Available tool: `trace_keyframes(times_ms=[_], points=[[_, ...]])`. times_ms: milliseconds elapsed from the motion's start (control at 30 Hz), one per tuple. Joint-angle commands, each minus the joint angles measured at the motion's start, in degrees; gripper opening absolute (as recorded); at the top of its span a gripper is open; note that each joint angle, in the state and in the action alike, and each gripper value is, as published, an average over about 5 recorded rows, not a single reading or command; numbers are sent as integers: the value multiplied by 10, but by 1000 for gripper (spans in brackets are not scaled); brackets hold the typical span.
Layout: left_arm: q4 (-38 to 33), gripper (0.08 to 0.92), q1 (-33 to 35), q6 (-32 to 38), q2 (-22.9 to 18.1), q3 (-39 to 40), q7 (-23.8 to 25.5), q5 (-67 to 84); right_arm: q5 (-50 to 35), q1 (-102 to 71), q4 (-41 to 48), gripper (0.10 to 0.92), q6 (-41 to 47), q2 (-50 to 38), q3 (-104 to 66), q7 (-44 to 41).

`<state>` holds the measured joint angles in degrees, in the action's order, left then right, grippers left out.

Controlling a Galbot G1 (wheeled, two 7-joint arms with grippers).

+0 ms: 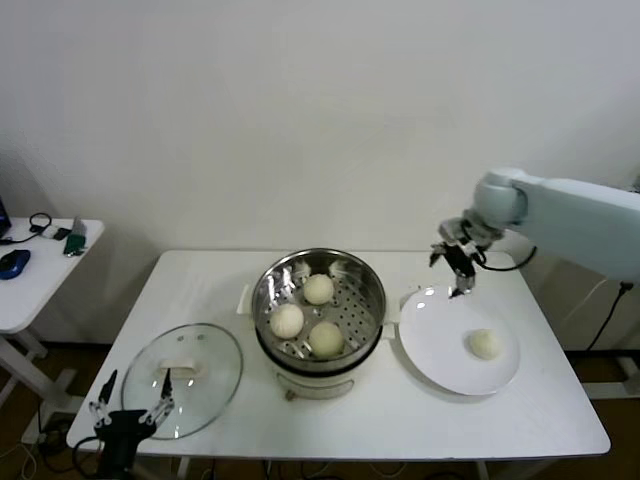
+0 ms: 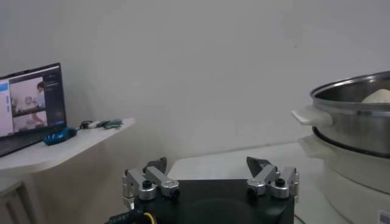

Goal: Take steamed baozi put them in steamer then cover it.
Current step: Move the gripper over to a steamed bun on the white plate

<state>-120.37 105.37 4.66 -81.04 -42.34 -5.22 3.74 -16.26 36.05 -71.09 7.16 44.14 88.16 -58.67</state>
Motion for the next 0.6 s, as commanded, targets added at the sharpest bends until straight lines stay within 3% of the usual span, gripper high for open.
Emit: trace_keyframes(times_ms=[33, 600], points=[[-1, 823, 5, 1, -2, -2, 0, -1, 52, -119, 30, 823, 59, -75, -24, 15], [1, 823, 8, 0, -8, -7, -1, -2, 58, -206, 121, 823, 43, -28, -78, 18]])
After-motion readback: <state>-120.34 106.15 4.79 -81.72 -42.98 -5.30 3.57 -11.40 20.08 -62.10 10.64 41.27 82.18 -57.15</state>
